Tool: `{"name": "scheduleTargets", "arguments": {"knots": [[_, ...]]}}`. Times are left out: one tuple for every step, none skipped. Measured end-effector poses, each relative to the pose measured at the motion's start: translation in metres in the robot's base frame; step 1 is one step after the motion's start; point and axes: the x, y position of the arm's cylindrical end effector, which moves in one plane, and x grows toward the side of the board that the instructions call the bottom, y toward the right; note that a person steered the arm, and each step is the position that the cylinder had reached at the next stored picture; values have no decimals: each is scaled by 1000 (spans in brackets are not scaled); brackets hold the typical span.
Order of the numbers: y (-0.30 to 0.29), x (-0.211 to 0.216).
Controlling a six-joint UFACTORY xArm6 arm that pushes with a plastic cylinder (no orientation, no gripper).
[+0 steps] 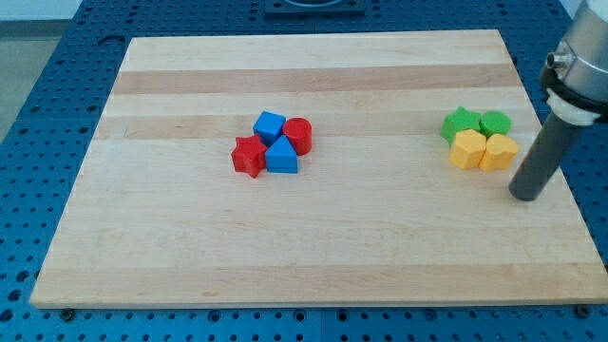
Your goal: Move the yellow heart to the bottom right with the green circle
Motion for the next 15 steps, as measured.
{"name": "scheduleTargets", "arguments": {"knots": [[73, -8], [95, -61], [86, -142], [72, -184], [59, -176], [43, -148], [23, -125], [5, -128], [-26, -130], [-54, -118], [-59, -94], [-57, -82], [-57, -104], [-57, -142], [-43, -153]]}}
